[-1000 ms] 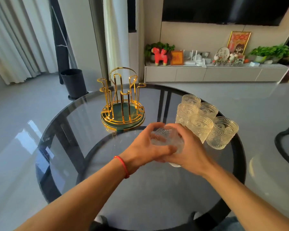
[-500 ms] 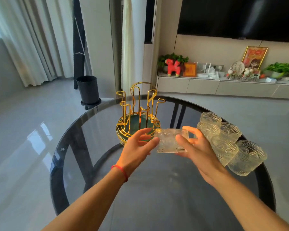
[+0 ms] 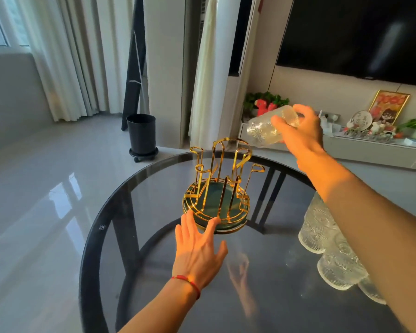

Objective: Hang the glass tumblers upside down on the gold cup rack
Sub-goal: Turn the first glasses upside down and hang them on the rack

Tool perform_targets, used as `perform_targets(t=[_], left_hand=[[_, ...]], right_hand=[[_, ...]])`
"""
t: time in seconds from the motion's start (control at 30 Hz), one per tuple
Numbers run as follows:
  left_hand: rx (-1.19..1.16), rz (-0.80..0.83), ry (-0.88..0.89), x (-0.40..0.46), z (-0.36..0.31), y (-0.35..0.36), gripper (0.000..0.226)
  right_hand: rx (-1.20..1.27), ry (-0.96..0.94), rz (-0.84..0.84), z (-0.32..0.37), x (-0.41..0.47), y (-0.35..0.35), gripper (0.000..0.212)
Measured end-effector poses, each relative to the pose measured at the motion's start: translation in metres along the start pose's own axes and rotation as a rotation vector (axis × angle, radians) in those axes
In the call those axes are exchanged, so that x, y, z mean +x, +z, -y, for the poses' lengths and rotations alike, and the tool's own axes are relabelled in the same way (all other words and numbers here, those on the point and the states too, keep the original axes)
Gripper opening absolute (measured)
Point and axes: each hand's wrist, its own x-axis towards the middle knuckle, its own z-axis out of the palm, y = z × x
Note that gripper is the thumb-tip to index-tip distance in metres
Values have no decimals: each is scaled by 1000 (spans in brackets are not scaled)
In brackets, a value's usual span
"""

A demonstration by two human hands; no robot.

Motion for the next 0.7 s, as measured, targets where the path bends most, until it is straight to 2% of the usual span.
perform_targets(t=[0.1,0.23,0.33,0.47,0.57,0.7], left_hand=[[9,25,-1,1,0,0,56],[25,33,23,-1,2,2,59],[31,50,19,-1,0,2,60],[28,33,10,-2,-1,0,58],[48,41,5,-3,0,-1,57],[62,43,-4,-3,-2,-1,56]], right_hand=[[-186,-106,135,19,22,38,67],[-241,-146,324,35,29,75,69],[-239,-98,497,39,28,93,69],[-375,-63,696,38,26,107,61],[-418,33,796,36,31,113,55],[-538,110,904,43,40,123,65]])
